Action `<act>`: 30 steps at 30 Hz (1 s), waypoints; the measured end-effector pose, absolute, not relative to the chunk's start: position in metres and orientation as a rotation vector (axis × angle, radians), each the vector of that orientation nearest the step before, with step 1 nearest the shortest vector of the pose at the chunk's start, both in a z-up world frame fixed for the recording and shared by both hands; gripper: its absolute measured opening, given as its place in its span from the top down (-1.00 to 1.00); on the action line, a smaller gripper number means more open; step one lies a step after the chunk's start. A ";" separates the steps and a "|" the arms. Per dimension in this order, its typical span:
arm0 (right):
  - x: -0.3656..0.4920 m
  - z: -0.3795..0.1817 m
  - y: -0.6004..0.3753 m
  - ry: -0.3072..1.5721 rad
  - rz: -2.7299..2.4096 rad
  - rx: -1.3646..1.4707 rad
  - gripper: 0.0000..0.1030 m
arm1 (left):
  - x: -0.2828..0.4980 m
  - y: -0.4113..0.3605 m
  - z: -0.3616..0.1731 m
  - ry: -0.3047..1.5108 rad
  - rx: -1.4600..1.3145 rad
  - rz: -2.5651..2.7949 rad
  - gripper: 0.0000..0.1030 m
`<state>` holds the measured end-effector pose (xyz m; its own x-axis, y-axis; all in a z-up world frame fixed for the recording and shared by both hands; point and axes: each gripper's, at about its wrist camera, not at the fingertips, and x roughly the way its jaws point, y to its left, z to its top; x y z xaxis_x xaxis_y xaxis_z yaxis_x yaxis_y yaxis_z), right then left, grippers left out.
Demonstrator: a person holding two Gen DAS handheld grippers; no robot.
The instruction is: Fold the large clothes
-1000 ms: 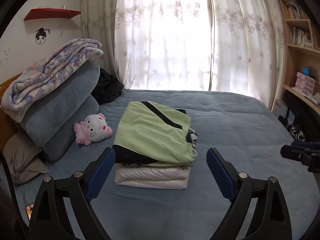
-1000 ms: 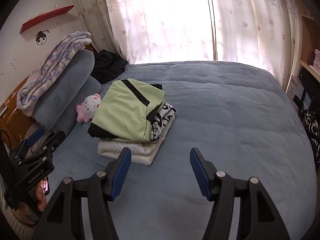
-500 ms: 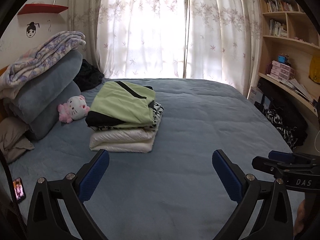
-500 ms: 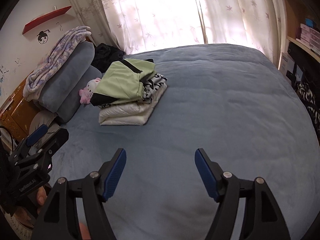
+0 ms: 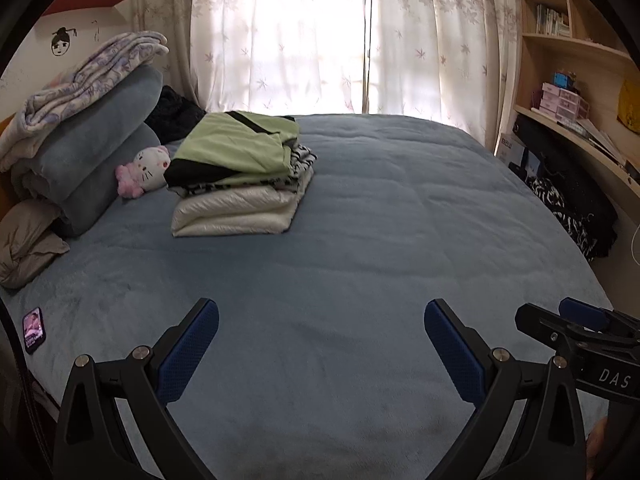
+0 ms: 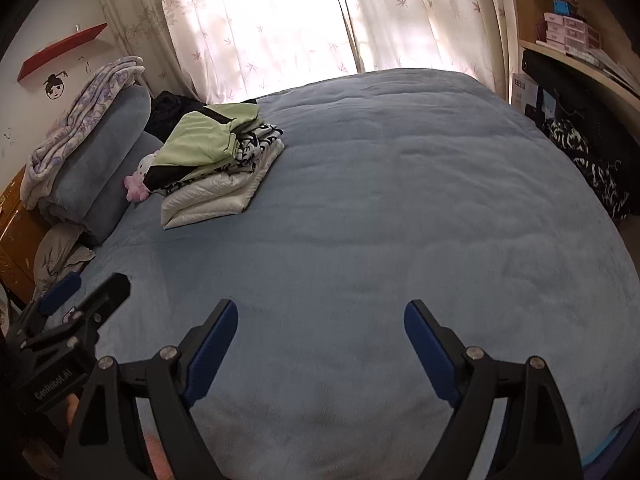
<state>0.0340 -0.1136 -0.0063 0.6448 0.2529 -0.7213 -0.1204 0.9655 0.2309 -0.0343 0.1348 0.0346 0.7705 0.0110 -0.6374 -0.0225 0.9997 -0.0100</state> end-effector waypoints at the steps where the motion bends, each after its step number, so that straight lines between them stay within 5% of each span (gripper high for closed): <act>1: 0.031 -0.008 -0.115 0.845 0.211 0.173 -0.67 | -0.035 0.133 0.033 0.697 -0.016 0.016 -0.98; 30: -0.003 -0.003 -0.117 0.794 0.193 0.117 -0.67 | -0.050 0.125 0.022 0.770 -0.032 -0.003 -0.98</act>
